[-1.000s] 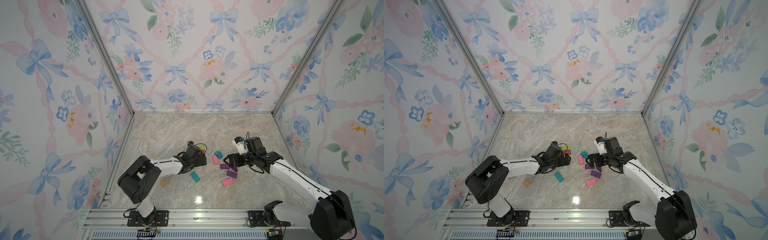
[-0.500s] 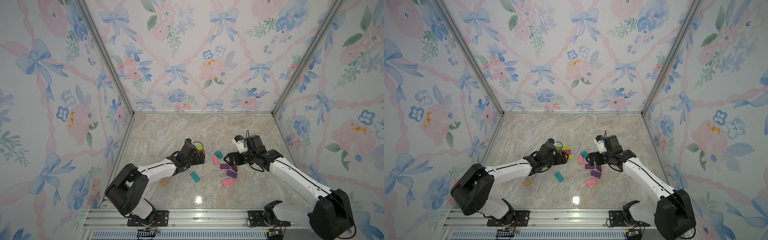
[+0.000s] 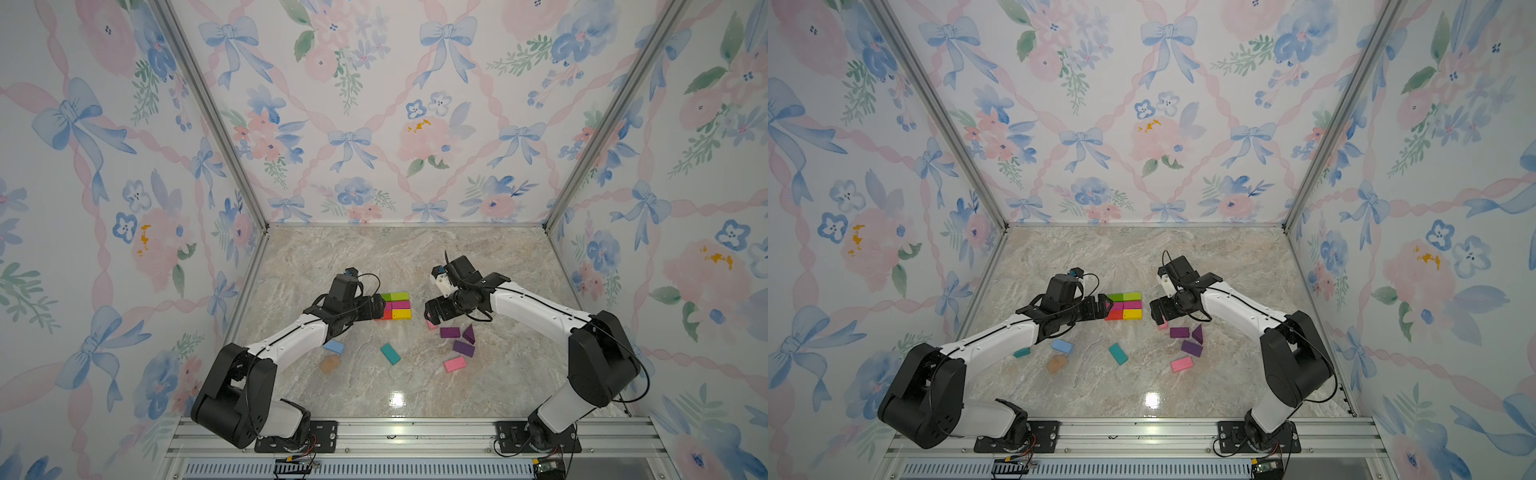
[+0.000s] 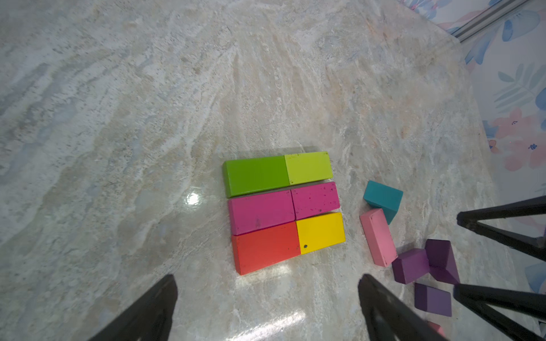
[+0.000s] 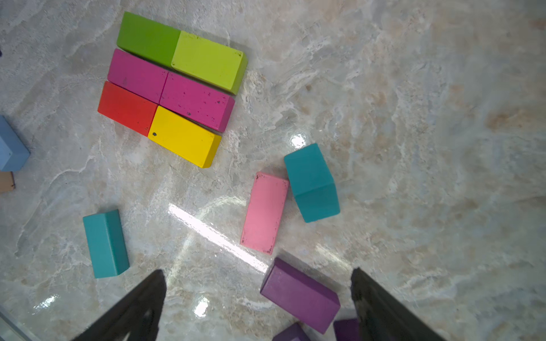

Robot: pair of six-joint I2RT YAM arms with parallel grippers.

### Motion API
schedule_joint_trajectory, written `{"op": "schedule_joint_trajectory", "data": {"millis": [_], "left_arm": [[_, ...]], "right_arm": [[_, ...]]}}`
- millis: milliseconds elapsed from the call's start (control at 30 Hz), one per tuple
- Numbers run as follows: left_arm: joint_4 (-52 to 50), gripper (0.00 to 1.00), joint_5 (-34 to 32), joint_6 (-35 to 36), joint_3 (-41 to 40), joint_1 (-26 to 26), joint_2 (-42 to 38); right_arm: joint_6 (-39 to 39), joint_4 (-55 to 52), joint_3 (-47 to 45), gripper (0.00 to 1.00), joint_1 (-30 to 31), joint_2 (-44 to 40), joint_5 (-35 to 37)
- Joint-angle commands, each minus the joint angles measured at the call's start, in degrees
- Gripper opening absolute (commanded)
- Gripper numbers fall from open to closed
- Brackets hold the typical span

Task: Assemble a piece of candy with building blocks
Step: Pick up the building block from the center of the board.

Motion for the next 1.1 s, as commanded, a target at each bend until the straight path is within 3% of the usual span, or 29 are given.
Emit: {"op": "schedule_joint_trajectory", "data": {"millis": [0, 200, 567, 800, 1067], "left_arm": [[-3.6, 0.98, 1.56, 3.72, -1.29, 2.13, -2.42], [-3.8, 0.98, 2.29, 3.49, -2.54, 2.97, -3.23], [-3.81, 0.98, 4.09, 1.77, -3.56, 2.98, -6.91], [-3.8, 0.98, 4.2, 1.45, -3.87, 2.96, -6.74], [-3.84, 0.98, 4.2, 2.01, -2.87, 2.98, -5.32]], "right_arm": [[-2.47, -6.06, 4.0, 0.96, 2.02, 2.69, 3.7], [-2.64, -5.82, 2.9, 0.92, -2.21, 2.49, 4.75], [-8.22, -7.35, 10.12, 0.64, -5.56, 13.31, 1.24], [-9.05, -6.45, 11.31, 0.52, -6.21, 17.08, -0.34], [-9.1, -5.31, 12.35, 0.5, -6.88, 19.34, -0.73]]}}
